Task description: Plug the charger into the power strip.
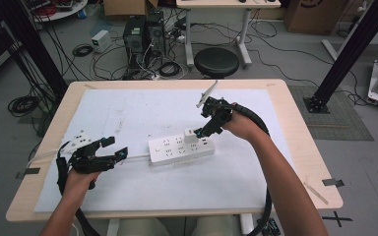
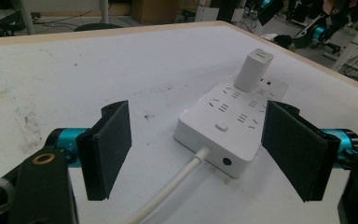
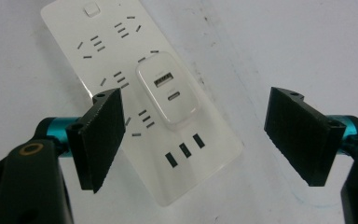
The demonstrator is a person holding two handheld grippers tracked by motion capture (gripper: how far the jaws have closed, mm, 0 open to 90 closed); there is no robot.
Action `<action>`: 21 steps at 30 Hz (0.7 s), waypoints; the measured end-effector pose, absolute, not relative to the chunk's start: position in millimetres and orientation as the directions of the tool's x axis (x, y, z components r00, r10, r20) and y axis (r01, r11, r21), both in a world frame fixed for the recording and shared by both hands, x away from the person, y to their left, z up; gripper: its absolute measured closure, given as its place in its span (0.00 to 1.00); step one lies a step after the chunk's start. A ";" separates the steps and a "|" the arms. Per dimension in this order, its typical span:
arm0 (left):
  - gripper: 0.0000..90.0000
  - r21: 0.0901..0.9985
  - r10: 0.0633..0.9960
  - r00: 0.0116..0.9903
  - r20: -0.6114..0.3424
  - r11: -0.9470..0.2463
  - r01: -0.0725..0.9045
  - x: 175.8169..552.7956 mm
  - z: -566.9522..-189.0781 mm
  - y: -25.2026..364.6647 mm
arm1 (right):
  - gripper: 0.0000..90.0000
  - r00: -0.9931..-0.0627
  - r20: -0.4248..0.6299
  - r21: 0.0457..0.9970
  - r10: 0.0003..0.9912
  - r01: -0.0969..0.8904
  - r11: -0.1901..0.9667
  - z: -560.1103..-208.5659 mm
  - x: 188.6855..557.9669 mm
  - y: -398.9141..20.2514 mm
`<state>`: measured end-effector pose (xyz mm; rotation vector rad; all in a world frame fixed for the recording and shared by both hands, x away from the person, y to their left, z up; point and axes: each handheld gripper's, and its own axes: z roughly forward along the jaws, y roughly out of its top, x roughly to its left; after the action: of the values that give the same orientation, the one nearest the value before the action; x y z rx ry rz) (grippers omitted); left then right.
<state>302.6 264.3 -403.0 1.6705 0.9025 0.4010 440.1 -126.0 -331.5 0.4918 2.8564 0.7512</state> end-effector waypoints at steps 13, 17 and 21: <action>0.27 0.937 0.731 0.655 -0.194 -0.059 0.344 304.4 -401.5 263.8 | 0.14 -0.870 -0.020 0.575 0.493 0.394 0.717 -332.8 416.4 -170.6; 0.27 0.938 0.731 0.655 -0.194 -0.058 0.342 305.1 -400.6 263.1 | 0.14 -0.844 -0.050 0.610 0.535 0.398 0.685 -334.0 403.6 -185.4; 0.27 0.940 0.731 0.658 -0.182 -0.066 0.334 305.0 -397.6 261.8 | 0.14 -0.819 -0.068 0.632 0.570 0.407 0.660 -337.0 391.3 -199.8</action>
<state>305.0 261.8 -397.6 1.6639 0.8805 0.4082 391.3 -199.8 -337.0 0.7870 2.6173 0.9023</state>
